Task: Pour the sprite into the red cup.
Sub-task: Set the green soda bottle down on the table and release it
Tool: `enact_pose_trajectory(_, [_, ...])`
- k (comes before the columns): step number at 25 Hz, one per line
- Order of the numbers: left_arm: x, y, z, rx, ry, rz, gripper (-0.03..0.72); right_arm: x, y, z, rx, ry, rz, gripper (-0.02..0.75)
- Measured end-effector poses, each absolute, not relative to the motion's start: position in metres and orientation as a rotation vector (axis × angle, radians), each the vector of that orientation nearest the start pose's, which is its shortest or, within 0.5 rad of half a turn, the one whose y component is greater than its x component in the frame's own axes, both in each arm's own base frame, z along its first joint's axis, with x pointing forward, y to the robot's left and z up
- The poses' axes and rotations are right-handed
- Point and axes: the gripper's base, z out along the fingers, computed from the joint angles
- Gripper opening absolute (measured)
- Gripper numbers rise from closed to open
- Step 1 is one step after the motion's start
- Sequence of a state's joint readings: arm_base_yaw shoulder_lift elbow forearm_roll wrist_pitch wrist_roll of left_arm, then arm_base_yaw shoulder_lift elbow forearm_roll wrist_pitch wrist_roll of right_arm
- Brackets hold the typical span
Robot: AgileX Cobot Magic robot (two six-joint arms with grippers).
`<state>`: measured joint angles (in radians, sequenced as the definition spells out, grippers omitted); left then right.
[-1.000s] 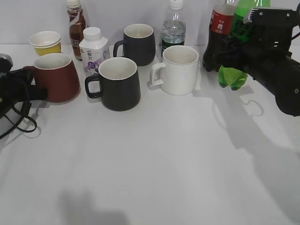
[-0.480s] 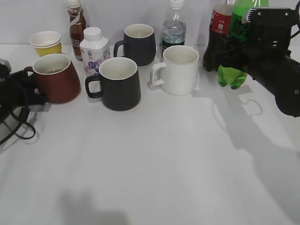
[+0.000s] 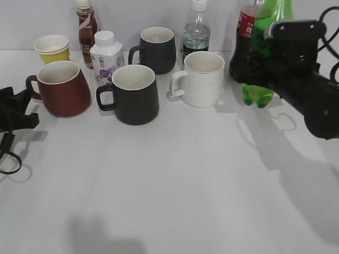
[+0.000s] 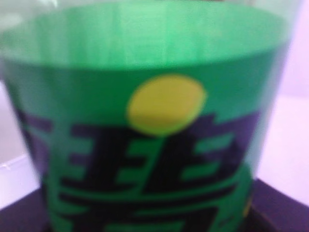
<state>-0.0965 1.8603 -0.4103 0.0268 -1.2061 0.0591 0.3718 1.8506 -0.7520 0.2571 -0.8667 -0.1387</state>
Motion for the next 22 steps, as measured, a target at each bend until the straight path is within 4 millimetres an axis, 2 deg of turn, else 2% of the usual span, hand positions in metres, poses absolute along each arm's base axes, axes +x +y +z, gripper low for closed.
enact_pose_trajectory(5, [0.257, -0.027, 0.140, 0.107, 1.711, -0.091, 0.296, 0.338, 0.116, 0.154, -0.203, 1.752, 0.125, 0.428])
enact_pose_trajectory(11, [0.242, -0.035, 0.159, 0.191, 1.646, -0.162, 0.296, 0.339, 0.114, 0.156, -0.172, 1.723, 0.117, 0.433])
enact_pose_trajectory(16, [0.235, -0.046, 0.178, 0.237, 1.583, -0.216, 0.296, 0.340, 0.113, 0.157, -0.162, 1.713, 0.116, 0.594])
enact_pose_trajectory(22, [0.225, -0.061, 0.194, 0.280, 1.556, -0.259, 0.296, 0.339, 0.112, 0.156, -0.155, 1.713, 0.114, 0.620])
